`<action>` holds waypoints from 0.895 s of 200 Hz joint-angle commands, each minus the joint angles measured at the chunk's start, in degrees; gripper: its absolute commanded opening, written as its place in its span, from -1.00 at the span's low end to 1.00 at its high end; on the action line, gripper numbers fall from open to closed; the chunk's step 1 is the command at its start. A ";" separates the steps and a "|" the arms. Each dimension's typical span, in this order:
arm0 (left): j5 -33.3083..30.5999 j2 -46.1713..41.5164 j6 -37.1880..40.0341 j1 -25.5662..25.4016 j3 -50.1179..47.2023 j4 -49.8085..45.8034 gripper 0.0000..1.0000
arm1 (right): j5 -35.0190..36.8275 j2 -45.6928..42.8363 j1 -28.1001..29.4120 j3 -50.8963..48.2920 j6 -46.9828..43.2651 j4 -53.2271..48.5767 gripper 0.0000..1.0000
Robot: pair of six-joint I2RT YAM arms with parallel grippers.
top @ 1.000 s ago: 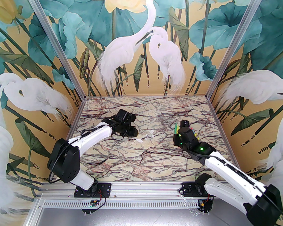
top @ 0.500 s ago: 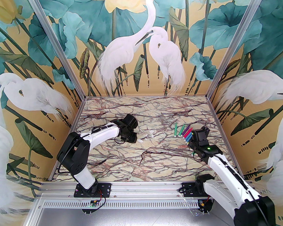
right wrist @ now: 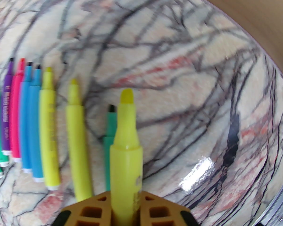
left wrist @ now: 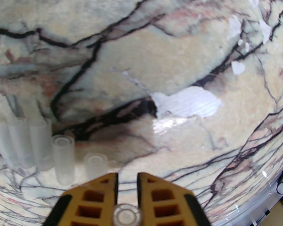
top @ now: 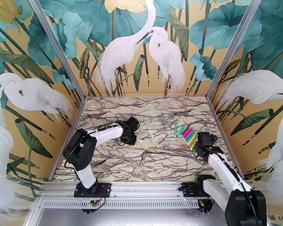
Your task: Open the pen caps
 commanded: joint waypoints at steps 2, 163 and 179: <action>-2.02 1.88 -0.19 -0.23 -0.06 0.51 -1.00 | -1.01 1.62 -1.54 -0.10 1.43 1.52 -0.59; -2.01 2.14 -0.15 -0.27 0.24 1.25 -0.53 | -5.30 4.60 -4.37 0.02 0.37 2.23 -0.34; -2.07 1.87 -0.15 -0.22 0.51 0.76 -0.49 | -5.31 2.99 -4.39 -0.44 0.32 2.17 -0.30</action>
